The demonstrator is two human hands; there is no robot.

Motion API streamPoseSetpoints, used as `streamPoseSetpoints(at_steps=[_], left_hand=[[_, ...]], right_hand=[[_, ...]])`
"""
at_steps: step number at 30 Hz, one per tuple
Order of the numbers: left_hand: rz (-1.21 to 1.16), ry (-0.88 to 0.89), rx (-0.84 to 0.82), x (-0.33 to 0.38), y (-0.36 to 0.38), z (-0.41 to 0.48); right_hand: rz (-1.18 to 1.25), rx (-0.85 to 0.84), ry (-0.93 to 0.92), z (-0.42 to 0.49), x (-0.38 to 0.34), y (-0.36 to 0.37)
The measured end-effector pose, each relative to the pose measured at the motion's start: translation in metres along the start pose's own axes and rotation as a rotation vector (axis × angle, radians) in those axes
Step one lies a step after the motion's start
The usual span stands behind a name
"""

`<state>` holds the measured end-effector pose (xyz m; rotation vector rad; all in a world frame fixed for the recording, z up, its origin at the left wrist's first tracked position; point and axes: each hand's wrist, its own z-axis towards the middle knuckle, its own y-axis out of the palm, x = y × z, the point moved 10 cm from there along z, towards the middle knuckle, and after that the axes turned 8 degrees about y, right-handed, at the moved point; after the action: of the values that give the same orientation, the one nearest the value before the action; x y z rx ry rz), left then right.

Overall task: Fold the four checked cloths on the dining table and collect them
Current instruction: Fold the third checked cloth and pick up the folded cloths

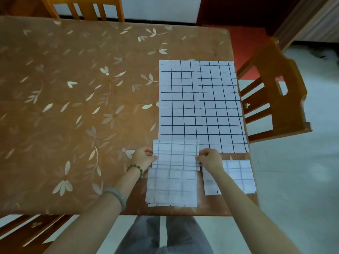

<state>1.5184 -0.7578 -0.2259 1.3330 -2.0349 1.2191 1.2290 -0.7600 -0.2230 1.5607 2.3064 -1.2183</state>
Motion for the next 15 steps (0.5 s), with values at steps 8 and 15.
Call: streamPoseSetpoints(at_steps=[8, 15], left_hand=[[0.103, -0.01, 0.039, -0.018, -0.009, -0.015], [0.102, 0.013, 0.092, -0.023, -0.01, -0.023]], right_hand=[[-0.023, -0.021, -0.037, -0.014, 0.011, 0.015], [-0.023, -0.021, -0.029, -0.019, 0.021, 0.02]])
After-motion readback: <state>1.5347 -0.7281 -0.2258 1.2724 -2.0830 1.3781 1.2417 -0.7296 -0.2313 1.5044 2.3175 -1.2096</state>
